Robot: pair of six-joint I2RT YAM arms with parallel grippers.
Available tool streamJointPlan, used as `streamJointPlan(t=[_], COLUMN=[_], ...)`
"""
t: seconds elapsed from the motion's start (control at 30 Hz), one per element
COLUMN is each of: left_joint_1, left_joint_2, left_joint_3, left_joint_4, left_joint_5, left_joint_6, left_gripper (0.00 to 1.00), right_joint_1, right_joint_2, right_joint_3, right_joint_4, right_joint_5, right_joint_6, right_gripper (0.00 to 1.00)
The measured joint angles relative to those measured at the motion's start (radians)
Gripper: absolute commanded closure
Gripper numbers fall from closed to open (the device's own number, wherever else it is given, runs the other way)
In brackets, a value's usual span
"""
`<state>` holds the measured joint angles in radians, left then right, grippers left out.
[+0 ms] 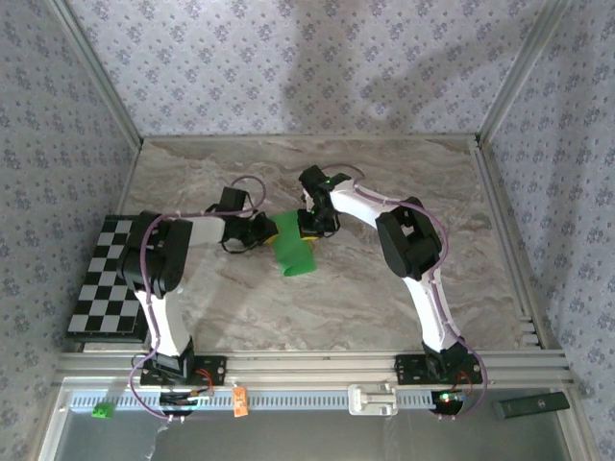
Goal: Fold a paper plane with a square sheet of paper (pick it up from the middle)
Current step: First fold the square sheet of paper in half at the center of the table.
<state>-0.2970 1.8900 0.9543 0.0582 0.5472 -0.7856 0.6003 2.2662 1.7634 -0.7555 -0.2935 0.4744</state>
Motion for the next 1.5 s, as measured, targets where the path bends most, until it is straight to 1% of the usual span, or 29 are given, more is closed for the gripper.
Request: streamJointPlan(t=[0.13,0.27,0.37,0.5,0.57,0.67,0.77,0.93,1.07,1.33,1.43,1.5], left_joint_1=[0.068,0.082,0.042,-0.051,-0.080,-0.089,-0.084,-0.068,-0.045,0.036,0.053,0.060], left_joint_2=[-0.034,-0.063,-0.092,-0.098,-0.077,0.003,0.063,0.101,0.102,0.100,0.095,0.085], left_joint_3=[-0.028,-0.028,-0.027,0.010,0.049,0.143,0.187,0.193,0.182,0.128,0.128,0.127], left_joint_4=[-0.024,-0.060,-0.063,-0.059,-0.057,-0.065,-0.069,-0.098,-0.082,-0.004,-0.010,-0.023], left_joint_5=[-0.010,-0.048,-0.056,-0.055,-0.046,-0.047,-0.051,-0.064,-0.055,0.037,0.037,0.011], left_joint_6=[0.027,0.061,0.071,0.070,0.066,0.058,0.053,0.052,0.051,0.044,0.041,0.040], left_gripper=[0.87,0.88,0.88,0.88,0.88,0.88,0.88,0.89,0.89,0.89,0.89,0.89], right_joint_1=[-0.002,-0.002,-0.002,-0.002,-0.002,-0.002,-0.002,-0.001,0.001,0.001,0.001,0.001], right_joint_2=[0.000,0.000,0.000,0.000,0.000,0.000,0.000,0.000,0.000,0.000,0.000,0.000], right_joint_3=[0.003,0.007,0.008,0.008,0.008,0.008,0.008,0.007,0.007,0.005,0.005,0.005], right_joint_4=[-0.012,-0.022,-0.024,-0.024,-0.024,-0.024,-0.024,-0.024,-0.024,-0.023,-0.023,-0.023], right_joint_5=[0.010,0.021,0.026,0.026,0.026,0.029,0.029,0.033,0.036,0.036,0.036,0.036], right_joint_6=[-0.005,-0.005,-0.005,-0.005,-0.005,-0.005,-0.005,-0.005,-0.005,-0.005,-0.005,-0.005], right_gripper=[0.91,0.91,0.91,0.91,0.91,0.91,0.91,0.91,0.92,0.92,0.92,0.92])
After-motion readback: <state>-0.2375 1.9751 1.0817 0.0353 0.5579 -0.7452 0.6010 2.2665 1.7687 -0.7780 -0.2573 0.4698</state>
